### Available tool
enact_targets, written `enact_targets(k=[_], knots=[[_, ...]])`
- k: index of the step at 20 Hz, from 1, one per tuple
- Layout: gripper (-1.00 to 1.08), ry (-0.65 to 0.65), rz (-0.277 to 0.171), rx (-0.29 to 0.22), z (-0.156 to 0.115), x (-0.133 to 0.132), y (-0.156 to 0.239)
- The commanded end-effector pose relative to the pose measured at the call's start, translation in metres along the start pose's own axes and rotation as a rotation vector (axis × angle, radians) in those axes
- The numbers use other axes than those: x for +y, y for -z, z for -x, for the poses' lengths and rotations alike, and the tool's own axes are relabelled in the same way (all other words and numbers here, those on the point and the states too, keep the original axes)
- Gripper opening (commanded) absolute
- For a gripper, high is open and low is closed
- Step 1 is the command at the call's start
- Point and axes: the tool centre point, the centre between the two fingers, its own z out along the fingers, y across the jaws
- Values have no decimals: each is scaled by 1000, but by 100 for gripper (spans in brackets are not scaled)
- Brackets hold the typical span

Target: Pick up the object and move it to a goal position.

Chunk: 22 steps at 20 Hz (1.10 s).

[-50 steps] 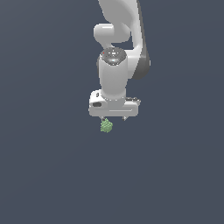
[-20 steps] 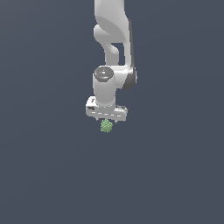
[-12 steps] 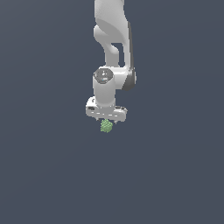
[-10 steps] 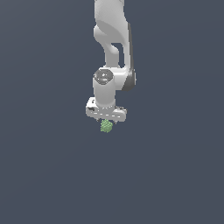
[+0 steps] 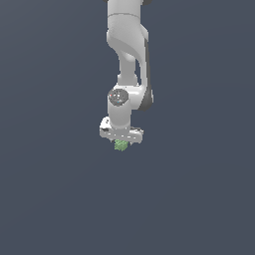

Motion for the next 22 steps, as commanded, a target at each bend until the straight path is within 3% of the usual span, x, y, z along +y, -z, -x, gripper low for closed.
enact_targets(k=[1,3,4,16,22], knots=[[100,0,0,1,-1,0,-5],[100,0,0,1,-1,0,-6],[-100,0,0,1,-1,0,-6],[-100,0,-1,2,-2,1,-4],[-100,0,-1,2,-8,15,13]])
